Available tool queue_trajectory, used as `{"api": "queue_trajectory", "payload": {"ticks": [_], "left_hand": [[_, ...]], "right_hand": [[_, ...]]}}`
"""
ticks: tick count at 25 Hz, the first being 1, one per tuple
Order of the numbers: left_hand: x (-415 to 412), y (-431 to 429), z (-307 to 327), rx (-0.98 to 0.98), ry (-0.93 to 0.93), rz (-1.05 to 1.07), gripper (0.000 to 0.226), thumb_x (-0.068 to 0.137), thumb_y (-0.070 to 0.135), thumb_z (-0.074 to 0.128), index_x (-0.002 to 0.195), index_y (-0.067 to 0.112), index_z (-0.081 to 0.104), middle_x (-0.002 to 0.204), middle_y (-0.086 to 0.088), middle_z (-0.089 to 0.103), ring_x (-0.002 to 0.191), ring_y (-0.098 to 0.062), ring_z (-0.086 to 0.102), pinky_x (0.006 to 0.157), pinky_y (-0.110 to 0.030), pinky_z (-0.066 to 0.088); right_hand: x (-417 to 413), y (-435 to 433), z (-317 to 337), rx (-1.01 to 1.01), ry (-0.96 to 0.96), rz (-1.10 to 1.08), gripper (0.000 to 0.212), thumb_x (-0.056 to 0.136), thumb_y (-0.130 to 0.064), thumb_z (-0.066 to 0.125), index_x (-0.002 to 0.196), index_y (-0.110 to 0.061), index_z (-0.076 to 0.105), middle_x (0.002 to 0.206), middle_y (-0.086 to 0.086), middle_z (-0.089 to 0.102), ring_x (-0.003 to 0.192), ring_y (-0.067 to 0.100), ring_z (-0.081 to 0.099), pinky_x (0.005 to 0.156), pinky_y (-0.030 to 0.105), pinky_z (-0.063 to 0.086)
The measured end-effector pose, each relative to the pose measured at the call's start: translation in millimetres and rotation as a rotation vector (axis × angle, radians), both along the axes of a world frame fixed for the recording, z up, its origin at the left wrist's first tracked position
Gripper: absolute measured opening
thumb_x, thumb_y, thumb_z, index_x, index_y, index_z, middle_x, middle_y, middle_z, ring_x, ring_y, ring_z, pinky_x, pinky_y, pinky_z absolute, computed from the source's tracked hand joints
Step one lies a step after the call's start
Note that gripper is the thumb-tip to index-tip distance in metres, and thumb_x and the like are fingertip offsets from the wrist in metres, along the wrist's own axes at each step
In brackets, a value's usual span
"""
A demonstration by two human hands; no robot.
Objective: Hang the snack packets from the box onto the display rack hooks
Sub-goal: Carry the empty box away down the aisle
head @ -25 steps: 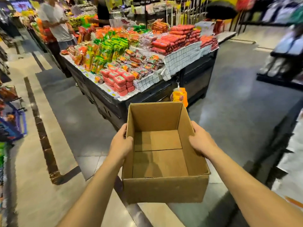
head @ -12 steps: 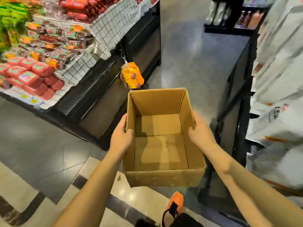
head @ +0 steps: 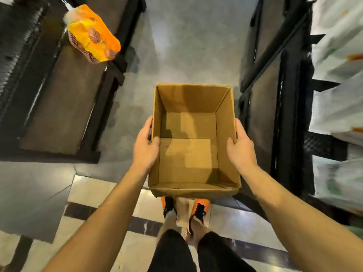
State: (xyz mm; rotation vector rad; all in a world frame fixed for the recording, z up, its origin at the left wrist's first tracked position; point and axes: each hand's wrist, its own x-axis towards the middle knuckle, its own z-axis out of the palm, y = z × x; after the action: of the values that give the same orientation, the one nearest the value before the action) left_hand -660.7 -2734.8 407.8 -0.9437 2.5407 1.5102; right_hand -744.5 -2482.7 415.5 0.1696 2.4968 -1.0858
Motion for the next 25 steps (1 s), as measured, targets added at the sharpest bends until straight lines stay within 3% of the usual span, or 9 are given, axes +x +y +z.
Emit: {"api": "queue_trajectory", "payload": {"ticks": [4,8,10,15,19,25], "left_hand": [[-23.9,-0.7,-87.2,0.022,-0.053,-0.041,0.058,0.106,0.026,0.052,0.157,0.048,0.033,0.153,0.024,0.044,0.140,-0.014,0.049,0.118,-0.046,0.044],[-37.5,9.6,-183.6,0.068,-0.124,-0.101,0.064,0.105,0.014,0.052,0.160,0.040,0.033,0.161,0.012,0.042,0.146,-0.013,0.042,0.119,-0.039,0.040],[-36.6,14.6,-224.4,0.081,-0.137,-0.105,0.066,0.105,0.013,0.053,0.161,0.039,0.031,0.162,0.013,0.041,0.148,-0.011,0.039,0.120,-0.038,0.038],[-36.2,26.7,-338.3,0.098,-0.181,-0.123,0.063,0.108,0.019,0.054,0.162,0.037,0.028,0.163,0.013,0.039,0.149,-0.013,0.039,0.119,-0.041,0.039],[-39.5,34.2,-407.2,0.118,-0.216,-0.129,0.063,0.107,0.023,0.056,0.161,0.041,0.028,0.164,0.012,0.038,0.148,-0.017,0.043,0.117,-0.053,0.043],[-46.2,40.7,-492.4,0.093,-0.189,-0.169,0.064,0.107,0.022,0.056,0.162,0.035,0.028,0.164,0.013,0.038,0.148,-0.016,0.043,0.117,-0.050,0.044]], "right_hand": [[-3.7,12.2,-82.1,-0.026,-0.032,-0.079,0.056,0.104,-0.018,0.046,0.151,-0.043,0.030,0.119,-0.018,0.059,0.104,0.008,0.057,0.102,0.040,0.048],[-4.4,27.5,-181.0,0.018,-0.053,-0.120,0.050,0.105,-0.023,0.045,0.150,-0.042,0.031,0.115,-0.019,0.061,0.096,0.008,0.062,0.092,0.037,0.053],[-1.9,32.1,-220.5,0.025,-0.071,-0.152,0.053,0.105,-0.020,0.045,0.151,-0.044,0.029,0.123,-0.018,0.060,0.103,0.011,0.064,0.096,0.038,0.053],[3.5,44.4,-328.5,0.018,-0.108,-0.197,0.057,0.105,-0.015,0.047,0.154,-0.037,0.029,0.126,-0.025,0.049,0.111,-0.003,0.050,0.099,0.029,0.043],[6.2,56.3,-406.2,0.057,-0.108,-0.211,0.057,0.104,-0.017,0.050,0.154,-0.034,0.029,0.126,-0.023,0.052,0.113,-0.002,0.052,0.101,0.034,0.048],[6.8,58.5,-496.2,0.094,-0.111,-0.241,0.057,0.104,-0.026,0.050,0.154,-0.039,0.024,0.140,-0.016,0.053,0.127,0.010,0.054,0.107,0.047,0.048]]}}
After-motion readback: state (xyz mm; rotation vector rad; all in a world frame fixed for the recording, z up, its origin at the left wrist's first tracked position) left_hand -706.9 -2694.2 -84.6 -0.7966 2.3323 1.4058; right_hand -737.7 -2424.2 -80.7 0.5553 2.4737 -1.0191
